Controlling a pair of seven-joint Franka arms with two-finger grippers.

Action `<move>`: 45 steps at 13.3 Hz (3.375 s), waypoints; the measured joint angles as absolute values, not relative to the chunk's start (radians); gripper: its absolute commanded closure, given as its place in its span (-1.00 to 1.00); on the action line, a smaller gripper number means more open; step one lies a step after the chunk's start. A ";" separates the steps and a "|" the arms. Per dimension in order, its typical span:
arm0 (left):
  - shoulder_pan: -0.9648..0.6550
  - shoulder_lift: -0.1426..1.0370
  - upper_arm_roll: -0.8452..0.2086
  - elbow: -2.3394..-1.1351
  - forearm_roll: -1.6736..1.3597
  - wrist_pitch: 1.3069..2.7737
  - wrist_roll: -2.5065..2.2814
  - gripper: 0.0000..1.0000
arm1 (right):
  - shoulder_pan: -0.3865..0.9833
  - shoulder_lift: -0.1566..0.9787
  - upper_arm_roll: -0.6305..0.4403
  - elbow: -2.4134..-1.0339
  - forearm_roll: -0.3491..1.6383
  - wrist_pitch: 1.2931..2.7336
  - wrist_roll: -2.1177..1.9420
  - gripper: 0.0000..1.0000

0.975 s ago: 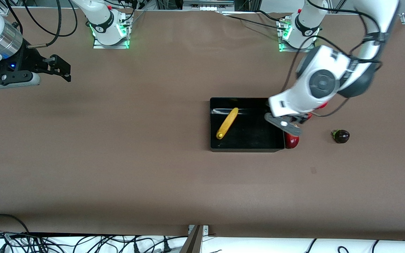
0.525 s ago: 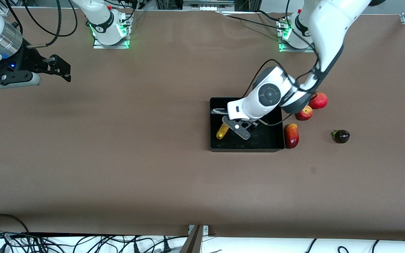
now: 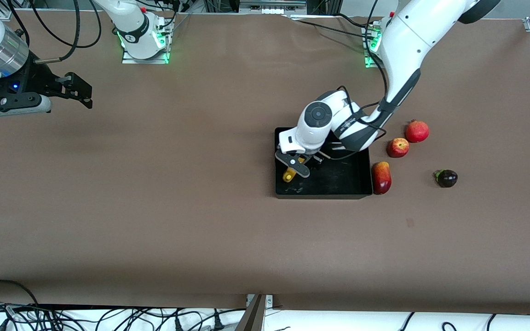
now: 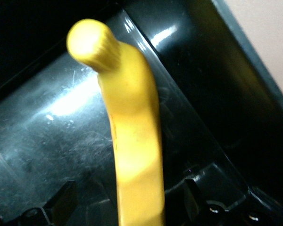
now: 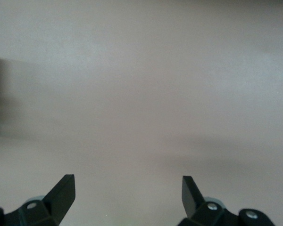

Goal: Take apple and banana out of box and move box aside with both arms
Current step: 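Lower the left gripper onto the yellow banana and grasp it, then lift the banana out of the tray toward the mangosteen, then lower the banana onto the table and open the left gripper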

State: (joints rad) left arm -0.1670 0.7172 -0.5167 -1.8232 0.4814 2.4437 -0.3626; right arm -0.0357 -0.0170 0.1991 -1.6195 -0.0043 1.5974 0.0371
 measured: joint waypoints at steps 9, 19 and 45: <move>-0.168 0.752 -0.519 -1.813 0.498 2.509 -0.487 1.00 | -0.036 -0.017 0.200 -1.619 -0.004 1.599 0.037 -1.00; 0.091 0.531 -0.678 -1.757 0.293 2.168 -0.519 1.00 | -0.035 -0.017 0.201 -1.620 -0.004 1.622 0.036 -1.00; 0.614 0.639 -0.695 -1.649 0.291 2.073 0.093 -1.00 | -0.034 -0.017 0.203 -1.619 -0.001 1.623 0.036 -1.00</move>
